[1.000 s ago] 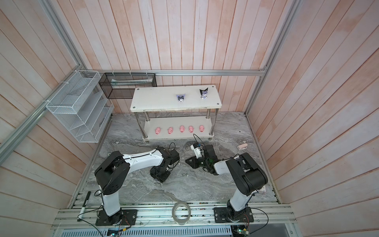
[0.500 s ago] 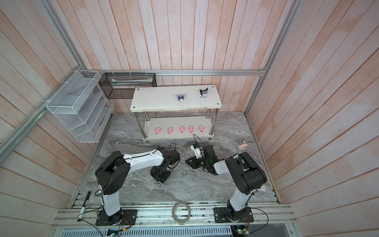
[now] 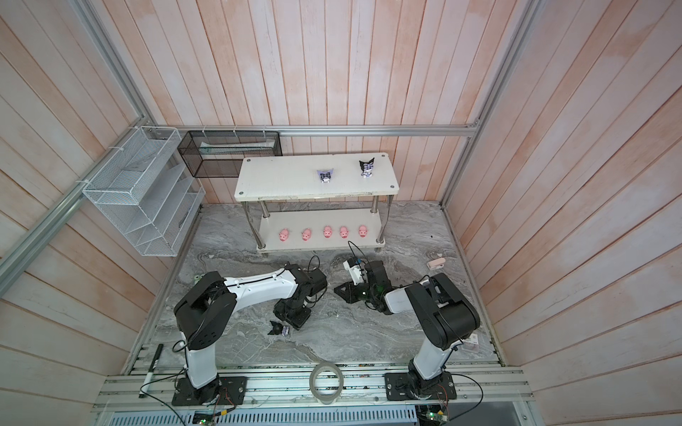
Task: Organize plastic toys on shelves
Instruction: Place the plastic toy at the bottom-center of the table, then turn over the plastic toy at the bottom-left of the table.
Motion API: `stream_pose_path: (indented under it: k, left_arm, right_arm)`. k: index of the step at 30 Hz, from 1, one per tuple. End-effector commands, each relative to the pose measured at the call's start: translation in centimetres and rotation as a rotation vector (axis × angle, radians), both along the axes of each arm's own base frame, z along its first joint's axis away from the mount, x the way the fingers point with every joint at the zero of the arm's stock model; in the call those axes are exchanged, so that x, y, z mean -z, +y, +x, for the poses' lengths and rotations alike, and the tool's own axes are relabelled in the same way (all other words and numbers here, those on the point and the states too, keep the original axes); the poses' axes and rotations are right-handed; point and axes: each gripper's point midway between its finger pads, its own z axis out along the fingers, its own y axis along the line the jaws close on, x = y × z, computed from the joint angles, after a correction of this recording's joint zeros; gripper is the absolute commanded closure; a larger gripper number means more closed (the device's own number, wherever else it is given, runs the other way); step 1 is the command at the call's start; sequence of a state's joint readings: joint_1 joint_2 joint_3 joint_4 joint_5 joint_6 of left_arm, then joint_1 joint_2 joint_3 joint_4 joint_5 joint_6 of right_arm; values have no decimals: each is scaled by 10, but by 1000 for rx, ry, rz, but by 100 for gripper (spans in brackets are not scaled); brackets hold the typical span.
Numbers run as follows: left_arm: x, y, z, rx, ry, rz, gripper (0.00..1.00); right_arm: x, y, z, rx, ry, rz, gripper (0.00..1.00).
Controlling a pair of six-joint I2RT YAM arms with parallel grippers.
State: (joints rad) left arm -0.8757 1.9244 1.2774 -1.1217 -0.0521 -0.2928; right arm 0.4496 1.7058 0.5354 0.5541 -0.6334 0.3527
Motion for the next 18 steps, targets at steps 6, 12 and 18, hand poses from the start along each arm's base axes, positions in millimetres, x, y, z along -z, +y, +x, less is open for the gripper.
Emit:
stream_pose_path:
  k: [6, 12, 18]
  left_arm:
    - [-36, -28, 26, -28, -138, -126, 36]
    - [-71, -39, 52, -59, -273, -224, 34]
    - [-97, -25, 62, -125, -385, -263, 34]
  right_arm:
    - [7, -1, -3, -3, 27, 8, 81]
    - [6, -1, -2, -1, 27, 7, 81]
    - [3, -1, -3, 0, 24, 4, 81]
